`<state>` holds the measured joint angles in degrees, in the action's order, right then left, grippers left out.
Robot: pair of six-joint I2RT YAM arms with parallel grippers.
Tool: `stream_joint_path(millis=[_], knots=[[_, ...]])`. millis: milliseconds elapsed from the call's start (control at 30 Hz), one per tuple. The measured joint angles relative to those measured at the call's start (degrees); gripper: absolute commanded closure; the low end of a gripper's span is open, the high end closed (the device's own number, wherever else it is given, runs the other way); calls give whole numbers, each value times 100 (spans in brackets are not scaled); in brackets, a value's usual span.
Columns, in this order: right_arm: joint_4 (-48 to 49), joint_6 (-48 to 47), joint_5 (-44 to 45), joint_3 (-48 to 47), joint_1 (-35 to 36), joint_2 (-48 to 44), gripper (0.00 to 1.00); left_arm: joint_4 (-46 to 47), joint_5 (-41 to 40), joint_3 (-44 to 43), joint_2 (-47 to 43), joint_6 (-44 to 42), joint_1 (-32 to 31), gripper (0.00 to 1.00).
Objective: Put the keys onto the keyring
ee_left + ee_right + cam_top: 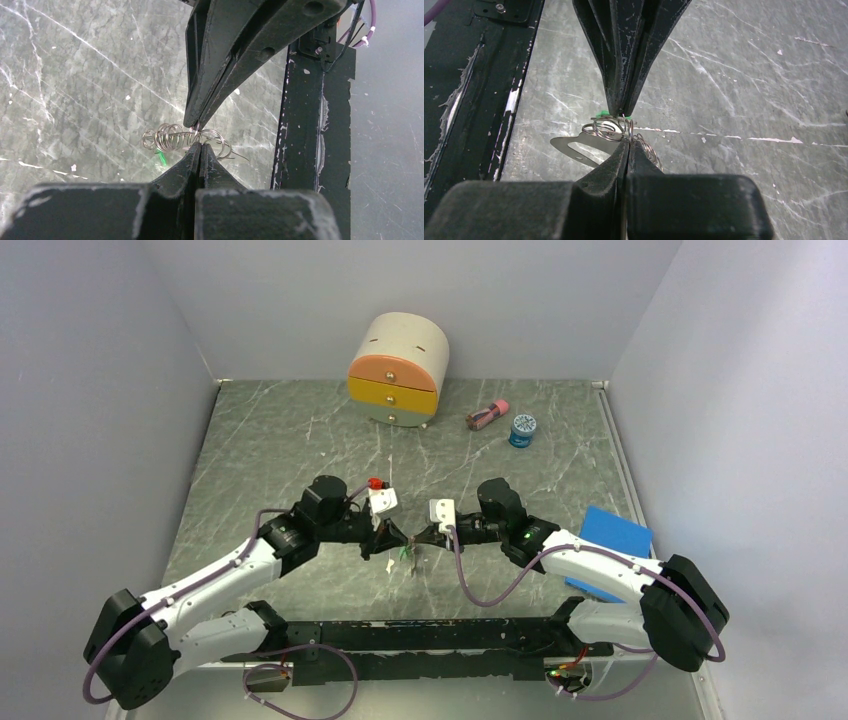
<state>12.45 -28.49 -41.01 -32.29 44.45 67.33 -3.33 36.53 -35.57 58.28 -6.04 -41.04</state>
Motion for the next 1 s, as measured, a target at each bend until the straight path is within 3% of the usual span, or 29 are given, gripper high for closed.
stream_joint_path(millis=[1000], knots=[[0, 2, 26, 0, 0, 0, 100, 94, -730, 59, 181, 553, -9, 97]])
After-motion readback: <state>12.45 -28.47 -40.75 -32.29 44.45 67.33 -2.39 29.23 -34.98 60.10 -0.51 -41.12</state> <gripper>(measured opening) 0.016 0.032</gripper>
